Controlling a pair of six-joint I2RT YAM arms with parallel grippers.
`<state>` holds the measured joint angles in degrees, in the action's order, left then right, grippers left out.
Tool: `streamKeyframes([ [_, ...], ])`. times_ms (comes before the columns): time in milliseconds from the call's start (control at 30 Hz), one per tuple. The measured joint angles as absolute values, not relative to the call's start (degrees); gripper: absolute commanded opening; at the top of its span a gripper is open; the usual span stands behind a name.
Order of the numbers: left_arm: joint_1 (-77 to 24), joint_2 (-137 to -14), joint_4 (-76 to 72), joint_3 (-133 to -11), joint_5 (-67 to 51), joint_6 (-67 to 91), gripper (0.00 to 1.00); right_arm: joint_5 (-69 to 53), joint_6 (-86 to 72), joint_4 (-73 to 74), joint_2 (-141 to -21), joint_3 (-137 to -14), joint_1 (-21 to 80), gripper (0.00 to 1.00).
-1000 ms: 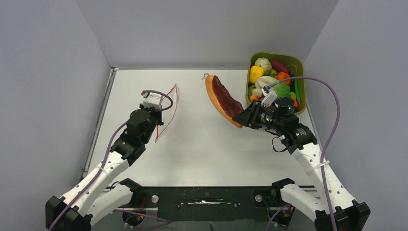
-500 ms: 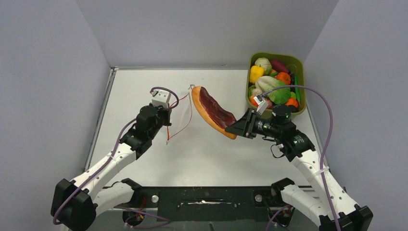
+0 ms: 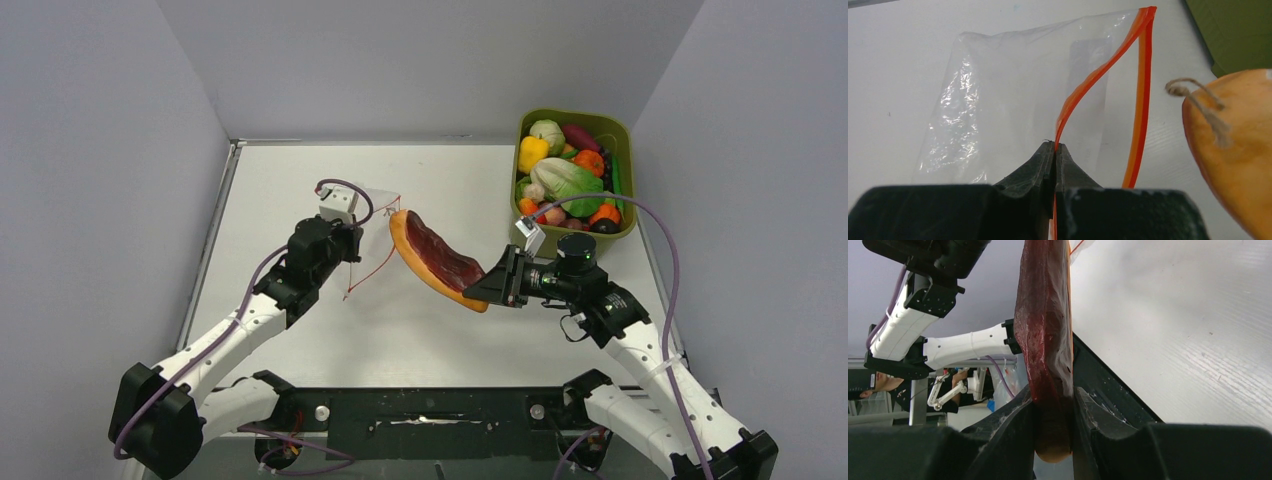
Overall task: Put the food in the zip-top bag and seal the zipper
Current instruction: Place the fake food in the zipper food storage bag.
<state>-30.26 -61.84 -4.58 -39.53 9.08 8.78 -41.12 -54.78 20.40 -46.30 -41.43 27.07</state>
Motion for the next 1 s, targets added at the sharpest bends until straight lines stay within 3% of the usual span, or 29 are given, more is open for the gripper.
streamKeyframes([
  [533,-30.3,-58.9,-4.6,-39.5,4.6,8.8,0.0,-38.1,-58.8,17.9,-54.3,-38.4,31.6,0.02],
  [1000,-30.3,-56.3,-4.6,-37.5,-8.0,10.2,0.0,-35.0,-60.6,11.2,-58.3,-37.5,31.6,0.02],
])
